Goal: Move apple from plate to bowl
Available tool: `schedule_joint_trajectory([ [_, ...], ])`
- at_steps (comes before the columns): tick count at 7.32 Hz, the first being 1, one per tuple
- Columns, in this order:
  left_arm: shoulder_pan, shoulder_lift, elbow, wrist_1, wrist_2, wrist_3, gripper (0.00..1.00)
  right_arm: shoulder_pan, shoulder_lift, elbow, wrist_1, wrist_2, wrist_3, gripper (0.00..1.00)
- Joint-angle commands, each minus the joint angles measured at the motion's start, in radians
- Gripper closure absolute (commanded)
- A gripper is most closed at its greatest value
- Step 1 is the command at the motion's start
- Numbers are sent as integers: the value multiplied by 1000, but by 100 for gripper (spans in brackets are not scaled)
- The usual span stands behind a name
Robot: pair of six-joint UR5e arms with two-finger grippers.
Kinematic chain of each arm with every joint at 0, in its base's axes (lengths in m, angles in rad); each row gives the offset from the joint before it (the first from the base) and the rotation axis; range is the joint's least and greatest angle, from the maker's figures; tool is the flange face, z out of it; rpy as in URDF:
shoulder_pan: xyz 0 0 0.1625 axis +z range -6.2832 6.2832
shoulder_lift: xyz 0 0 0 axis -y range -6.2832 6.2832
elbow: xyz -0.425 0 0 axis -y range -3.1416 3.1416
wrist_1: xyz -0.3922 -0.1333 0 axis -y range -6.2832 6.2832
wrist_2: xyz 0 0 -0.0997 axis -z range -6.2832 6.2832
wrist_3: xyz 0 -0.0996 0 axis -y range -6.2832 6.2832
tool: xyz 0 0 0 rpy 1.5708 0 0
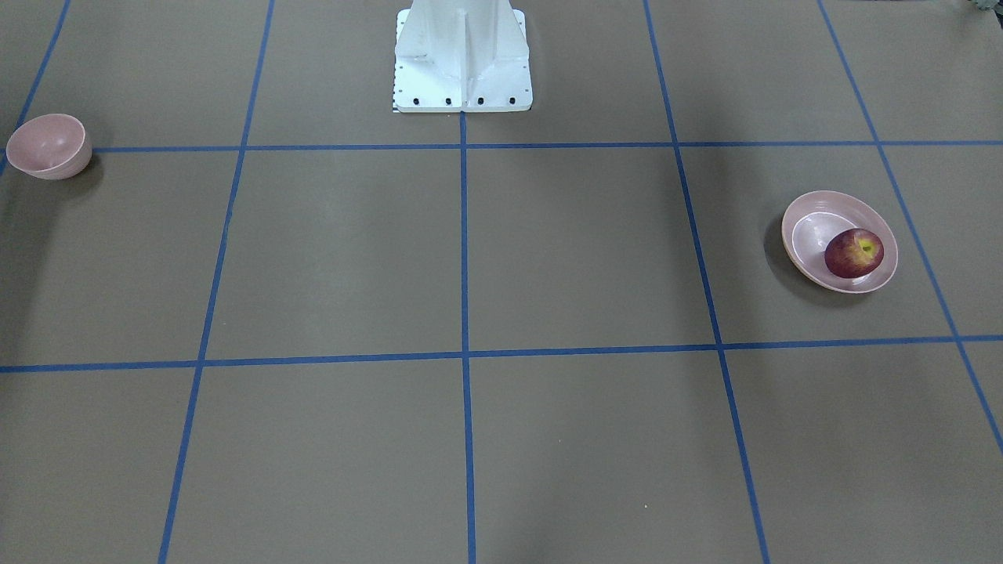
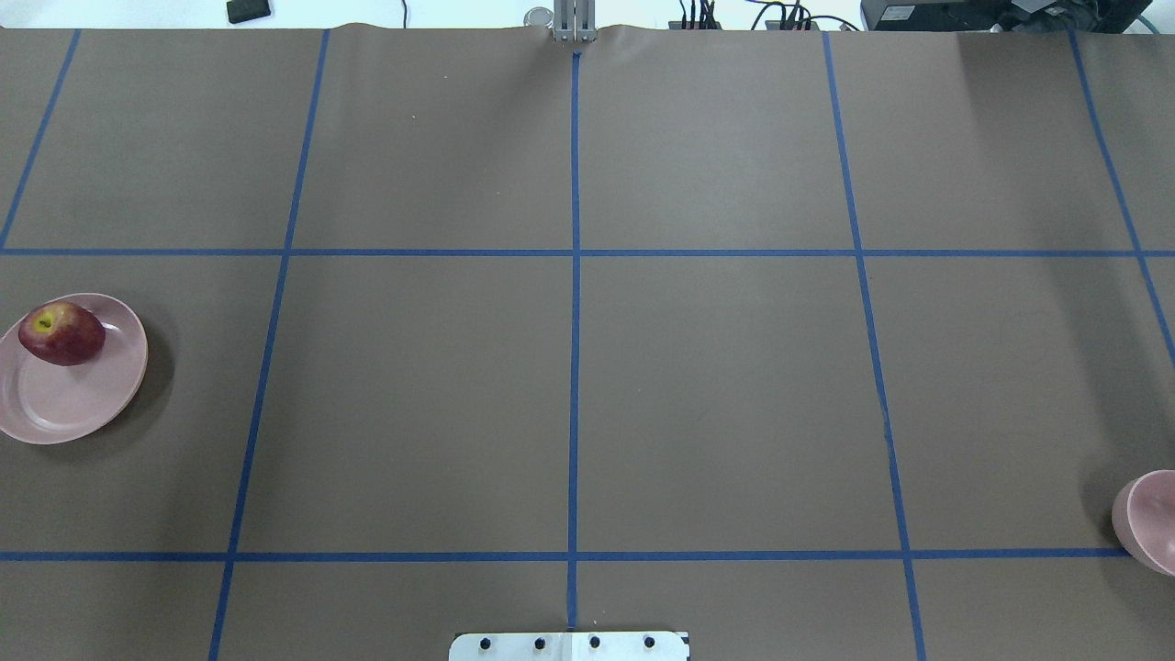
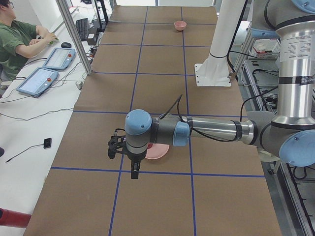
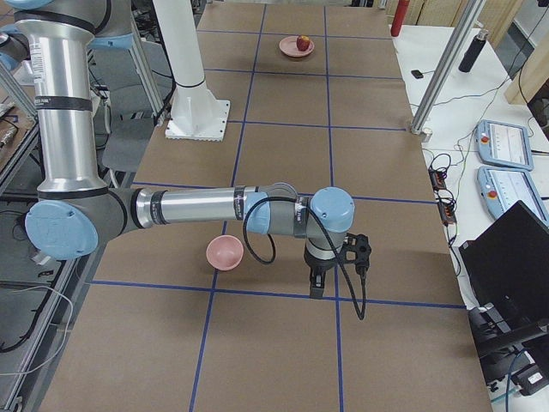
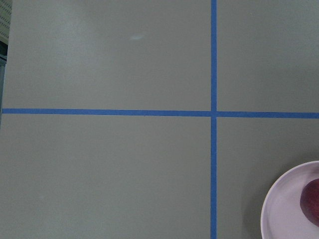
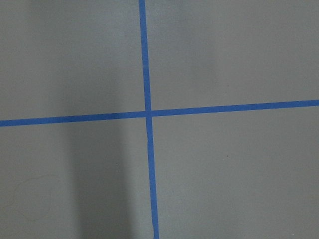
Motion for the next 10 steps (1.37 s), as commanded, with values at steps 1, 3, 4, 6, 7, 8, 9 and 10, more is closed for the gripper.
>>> schedule_joint_trajectory([
  [1,0,0,4,0,0,0,2,-10,-10,4,0,12,-3,0],
  [3,0,0,5,0,0,0,2,-12,-13,5,1,13,-1,0],
  [4,0,0,8,0,-1,2,2,-14,-13,5,2,11,-3,0],
  [6,0,22,4,5,-15,2,2,-55,-9,50,4,13,16,0],
  [7,-3,23,-11,5,-113,2,2,-142,-10,55,-7,0,22,0],
  [8,0,28,7,-4,-218,-2,2,-170,-18,64,-36,23,95,0],
  [9,2,27,-8,-10,-228,0,2,-172,-32,92,-79,79,121,0],
  [10,2,28,-10,-12,-238,2,2,-172,-38,119,-105,97,125,0],
])
